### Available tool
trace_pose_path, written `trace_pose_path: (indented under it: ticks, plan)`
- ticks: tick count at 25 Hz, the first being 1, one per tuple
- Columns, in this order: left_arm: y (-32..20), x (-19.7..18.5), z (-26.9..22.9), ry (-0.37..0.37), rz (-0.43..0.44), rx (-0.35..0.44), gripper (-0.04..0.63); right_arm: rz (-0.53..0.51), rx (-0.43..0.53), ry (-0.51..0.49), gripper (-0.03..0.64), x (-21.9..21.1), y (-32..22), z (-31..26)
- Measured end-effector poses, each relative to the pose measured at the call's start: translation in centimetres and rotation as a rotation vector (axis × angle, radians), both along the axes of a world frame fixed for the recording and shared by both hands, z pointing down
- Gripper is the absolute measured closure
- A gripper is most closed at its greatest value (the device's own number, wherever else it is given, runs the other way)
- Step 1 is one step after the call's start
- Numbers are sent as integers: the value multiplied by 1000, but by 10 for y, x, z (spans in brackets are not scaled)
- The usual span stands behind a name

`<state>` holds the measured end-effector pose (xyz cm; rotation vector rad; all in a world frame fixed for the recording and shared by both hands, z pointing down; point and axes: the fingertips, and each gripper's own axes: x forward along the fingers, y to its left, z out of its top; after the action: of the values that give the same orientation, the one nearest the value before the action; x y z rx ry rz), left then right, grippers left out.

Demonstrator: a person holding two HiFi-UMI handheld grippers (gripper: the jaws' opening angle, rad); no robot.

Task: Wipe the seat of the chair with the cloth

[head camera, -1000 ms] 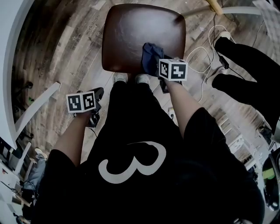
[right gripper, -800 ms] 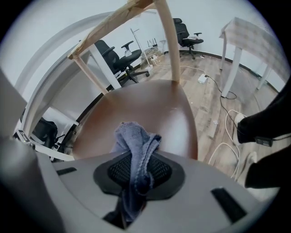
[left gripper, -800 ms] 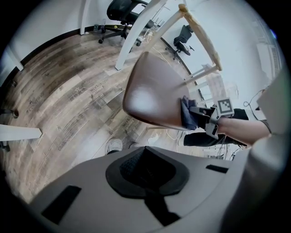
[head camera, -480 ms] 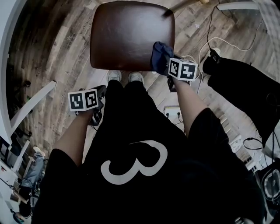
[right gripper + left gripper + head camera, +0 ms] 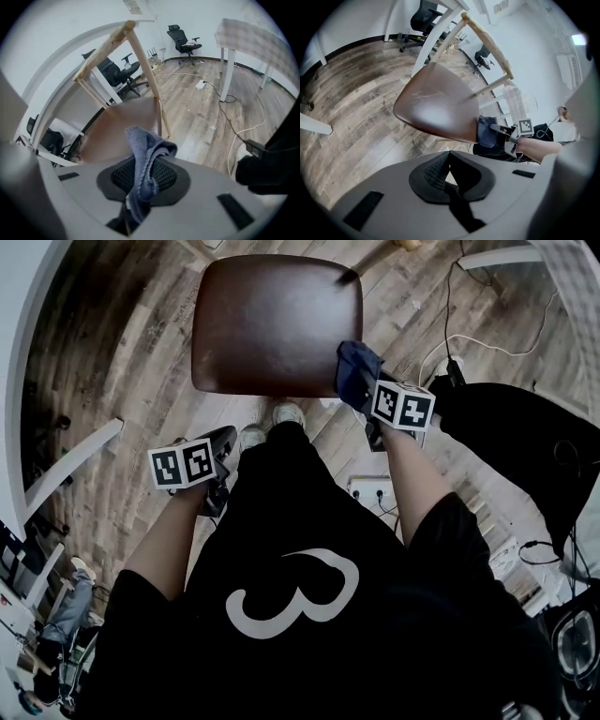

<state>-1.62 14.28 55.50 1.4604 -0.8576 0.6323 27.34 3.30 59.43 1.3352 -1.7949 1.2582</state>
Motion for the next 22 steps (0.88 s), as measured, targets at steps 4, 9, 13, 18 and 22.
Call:
trace_pose_path:
  ticks: [4,9,13,18,22]
  plan:
    - [-8,15,-40,60,25,78,583,-54,130,-119,549,-25,0,-64]
    - [-26,30,-112,165,71,239,583,-58,294,-270,549,-57,12,-167]
    - [-26,32,-190,306,18,337,583,-40,381,-374,549,-83,40,-250]
    - [-10,10,-297,438,12,556,583,-84,543,-446,549,-117,82,-349]
    - [36,-17,-372,475,45,691,583,-130,598,-484,549,-151,141,-409]
